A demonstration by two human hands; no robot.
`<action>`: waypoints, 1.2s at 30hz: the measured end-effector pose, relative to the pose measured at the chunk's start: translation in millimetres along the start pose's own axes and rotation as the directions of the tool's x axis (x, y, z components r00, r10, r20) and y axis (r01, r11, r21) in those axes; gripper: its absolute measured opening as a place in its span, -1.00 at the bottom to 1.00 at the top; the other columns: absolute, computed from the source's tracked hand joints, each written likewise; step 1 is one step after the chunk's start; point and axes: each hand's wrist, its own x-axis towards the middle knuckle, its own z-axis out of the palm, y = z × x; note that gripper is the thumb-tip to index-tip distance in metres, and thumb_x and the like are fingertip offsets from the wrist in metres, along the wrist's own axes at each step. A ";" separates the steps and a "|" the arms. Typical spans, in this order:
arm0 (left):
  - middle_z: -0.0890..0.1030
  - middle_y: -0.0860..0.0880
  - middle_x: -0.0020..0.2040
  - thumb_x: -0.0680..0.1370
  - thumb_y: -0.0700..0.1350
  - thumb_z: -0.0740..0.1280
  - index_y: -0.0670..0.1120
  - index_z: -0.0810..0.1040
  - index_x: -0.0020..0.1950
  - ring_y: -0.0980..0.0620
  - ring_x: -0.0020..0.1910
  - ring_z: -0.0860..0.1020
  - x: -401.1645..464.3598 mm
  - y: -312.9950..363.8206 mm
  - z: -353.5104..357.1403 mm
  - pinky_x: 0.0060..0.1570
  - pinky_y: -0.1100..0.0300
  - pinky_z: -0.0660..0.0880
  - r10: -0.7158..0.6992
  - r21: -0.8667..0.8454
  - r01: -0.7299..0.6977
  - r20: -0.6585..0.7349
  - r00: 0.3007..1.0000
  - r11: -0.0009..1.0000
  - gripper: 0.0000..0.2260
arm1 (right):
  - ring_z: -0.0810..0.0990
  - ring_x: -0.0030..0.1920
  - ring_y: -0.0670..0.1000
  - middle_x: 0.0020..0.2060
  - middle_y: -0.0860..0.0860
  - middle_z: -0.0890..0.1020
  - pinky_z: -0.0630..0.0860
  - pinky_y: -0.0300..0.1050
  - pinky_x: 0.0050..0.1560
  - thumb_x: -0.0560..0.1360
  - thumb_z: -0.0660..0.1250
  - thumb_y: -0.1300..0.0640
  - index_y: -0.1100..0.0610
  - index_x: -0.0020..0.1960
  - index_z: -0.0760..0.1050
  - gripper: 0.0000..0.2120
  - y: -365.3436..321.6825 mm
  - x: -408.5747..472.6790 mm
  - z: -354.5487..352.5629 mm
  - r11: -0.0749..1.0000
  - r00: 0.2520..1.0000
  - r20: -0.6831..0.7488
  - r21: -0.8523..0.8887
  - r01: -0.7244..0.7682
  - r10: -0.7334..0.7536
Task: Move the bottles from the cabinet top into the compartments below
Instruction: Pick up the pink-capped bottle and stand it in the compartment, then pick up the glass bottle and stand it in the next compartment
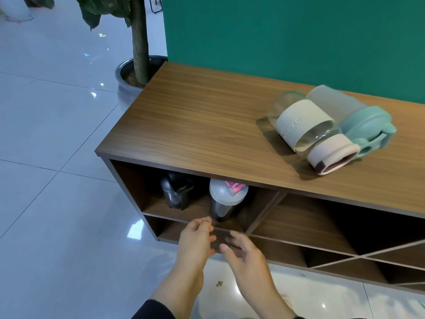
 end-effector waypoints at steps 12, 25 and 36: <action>0.68 -0.08 -0.11 0.66 -0.05 0.22 0.01 0.62 -0.05 0.03 -0.22 0.61 -61.8 10.3 9.5 -0.21 0.17 0.53 0.275 0.231 -0.285 0.075 0.959 0.930 -0.80 | 0.68 0.05 -0.02 0.25 -0.13 0.54 0.65 -0.09 -0.19 0.44 0.47 -0.14 -0.10 0.47 0.33 -0.35 -144.6 -58.9 -145.0 0.901 0.812 -0.569 0.273 0.337 -0.131; 0.68 -0.05 -0.17 0.67 -0.03 0.22 0.06 0.60 -0.09 0.00 -0.20 0.65 -76.7 -0.7 1.2 -0.10 0.09 0.61 0.316 0.283 -0.325 0.079 0.945 0.902 -0.79 | 0.61 -0.16 0.00 0.08 0.07 0.61 0.55 -0.15 -0.41 0.41 0.51 0.00 0.05 0.31 0.42 -0.47 -164.0 -7.2 -131.3 0.902 0.830 -0.548 0.404 0.155 0.103; 0.69 -0.03 -0.17 0.66 0.02 0.23 0.04 0.63 -0.03 -0.01 -0.20 0.66 -70.8 -4.7 3.8 -0.17 0.13 0.61 0.373 0.297 -0.394 0.126 0.919 0.870 -0.79 | 0.61 0.16 -0.02 0.18 -0.06 0.51 0.69 -0.08 -0.08 0.42 0.51 0.11 -0.05 0.34 0.31 -0.42 -122.3 -49.6 -142.8 0.862 0.779 -0.598 0.280 0.423 -0.189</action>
